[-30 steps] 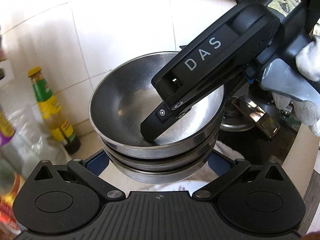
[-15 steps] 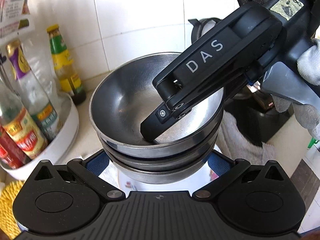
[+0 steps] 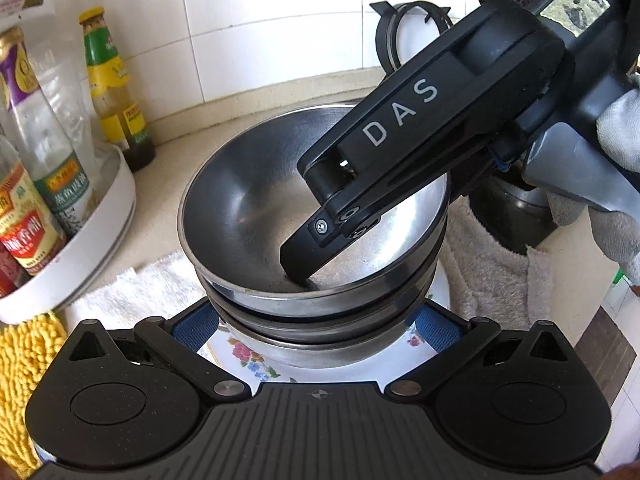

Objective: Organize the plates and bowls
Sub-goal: 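Lower the bowl stack onto the floral plates and open both grippers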

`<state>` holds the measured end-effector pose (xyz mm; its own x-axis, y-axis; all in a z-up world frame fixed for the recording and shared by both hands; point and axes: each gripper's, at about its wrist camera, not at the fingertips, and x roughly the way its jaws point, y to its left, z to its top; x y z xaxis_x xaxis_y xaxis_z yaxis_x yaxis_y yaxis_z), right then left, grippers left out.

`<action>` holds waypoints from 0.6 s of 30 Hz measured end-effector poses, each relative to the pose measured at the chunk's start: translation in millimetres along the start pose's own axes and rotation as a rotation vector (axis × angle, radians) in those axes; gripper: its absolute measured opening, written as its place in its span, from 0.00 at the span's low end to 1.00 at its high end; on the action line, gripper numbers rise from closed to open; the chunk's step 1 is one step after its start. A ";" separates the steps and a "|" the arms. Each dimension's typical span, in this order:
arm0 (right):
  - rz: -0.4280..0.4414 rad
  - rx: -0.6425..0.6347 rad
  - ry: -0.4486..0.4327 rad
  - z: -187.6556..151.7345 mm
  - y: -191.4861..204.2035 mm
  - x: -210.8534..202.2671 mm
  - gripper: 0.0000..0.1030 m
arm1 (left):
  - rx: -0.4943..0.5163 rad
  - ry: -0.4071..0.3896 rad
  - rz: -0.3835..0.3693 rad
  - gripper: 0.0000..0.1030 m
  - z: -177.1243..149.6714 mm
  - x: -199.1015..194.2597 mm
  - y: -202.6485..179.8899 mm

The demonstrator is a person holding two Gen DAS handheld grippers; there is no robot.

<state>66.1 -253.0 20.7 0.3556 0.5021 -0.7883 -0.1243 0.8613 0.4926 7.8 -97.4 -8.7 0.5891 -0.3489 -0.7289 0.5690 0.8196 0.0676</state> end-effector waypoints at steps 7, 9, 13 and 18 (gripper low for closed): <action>0.015 0.001 -0.039 -8.8 -10.4 7.3 0.86 | 0.040 0.003 0.045 1.00 -9.6 7.6 -3.0; 0.011 0.010 -0.042 -13.3 -12.4 4.9 0.86 | 0.036 0.016 0.045 1.00 -13.7 6.8 -1.9; 0.009 0.033 -0.067 -20.4 -17.9 -4.4 0.86 | 0.032 -0.001 0.045 1.00 -19.8 -3.7 -1.8; 0.008 0.034 -0.113 -26.7 -14.1 -18.6 0.86 | 0.033 -0.027 0.055 1.00 -22.1 -20.9 -3.0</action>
<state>36.6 -272.5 18.6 0.4568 0.4951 -0.7391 -0.0965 0.8535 0.5121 -19.0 -82.6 -8.7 0.6352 -0.3160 -0.7047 0.5536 0.8226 0.1301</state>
